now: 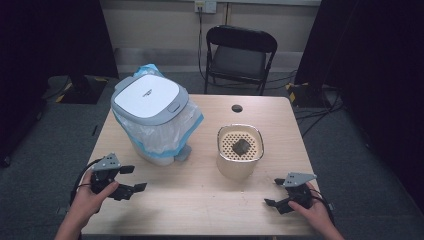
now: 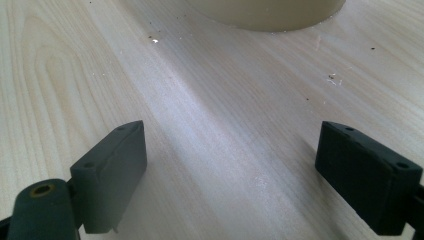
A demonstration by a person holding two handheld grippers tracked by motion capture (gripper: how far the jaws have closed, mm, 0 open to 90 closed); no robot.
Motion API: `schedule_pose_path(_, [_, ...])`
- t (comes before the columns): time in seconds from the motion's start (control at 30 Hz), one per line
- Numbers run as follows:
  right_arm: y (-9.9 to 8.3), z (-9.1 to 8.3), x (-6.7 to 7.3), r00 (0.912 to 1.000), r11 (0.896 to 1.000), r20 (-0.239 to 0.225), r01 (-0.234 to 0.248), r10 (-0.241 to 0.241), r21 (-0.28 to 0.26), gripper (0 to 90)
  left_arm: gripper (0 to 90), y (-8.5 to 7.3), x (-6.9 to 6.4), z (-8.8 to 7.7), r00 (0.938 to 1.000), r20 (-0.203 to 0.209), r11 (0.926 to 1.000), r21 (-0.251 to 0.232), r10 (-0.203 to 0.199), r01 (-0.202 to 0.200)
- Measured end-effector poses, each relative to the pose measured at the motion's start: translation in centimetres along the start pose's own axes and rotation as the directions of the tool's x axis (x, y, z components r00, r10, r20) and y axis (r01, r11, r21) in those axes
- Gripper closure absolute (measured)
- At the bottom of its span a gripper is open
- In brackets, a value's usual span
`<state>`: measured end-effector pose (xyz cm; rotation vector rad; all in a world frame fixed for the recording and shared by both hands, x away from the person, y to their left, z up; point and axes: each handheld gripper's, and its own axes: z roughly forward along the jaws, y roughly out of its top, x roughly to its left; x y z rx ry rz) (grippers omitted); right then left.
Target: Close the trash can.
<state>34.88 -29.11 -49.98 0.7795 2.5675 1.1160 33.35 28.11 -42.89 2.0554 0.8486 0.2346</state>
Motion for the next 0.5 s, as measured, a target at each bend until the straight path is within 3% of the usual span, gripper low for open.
schedule_pose_path(0.33, [0.0,0.0,0.0,1.0000,1.000,0.000,0.001,-0.001,0.000,12.6,16.5,-2.1,-1.3,3.1,0.9987,0.048,0.9998,0.010,0.019,-0.019])
schedule_pose_path(0.5, [0.0,0.0,0.0,1.0000,1.000,0.000,0.000,0.000,0.000,12.6,16.5,-2.4,-2.8,5.3,0.9923,0.087,0.9928,0.073,0.088,-0.094])
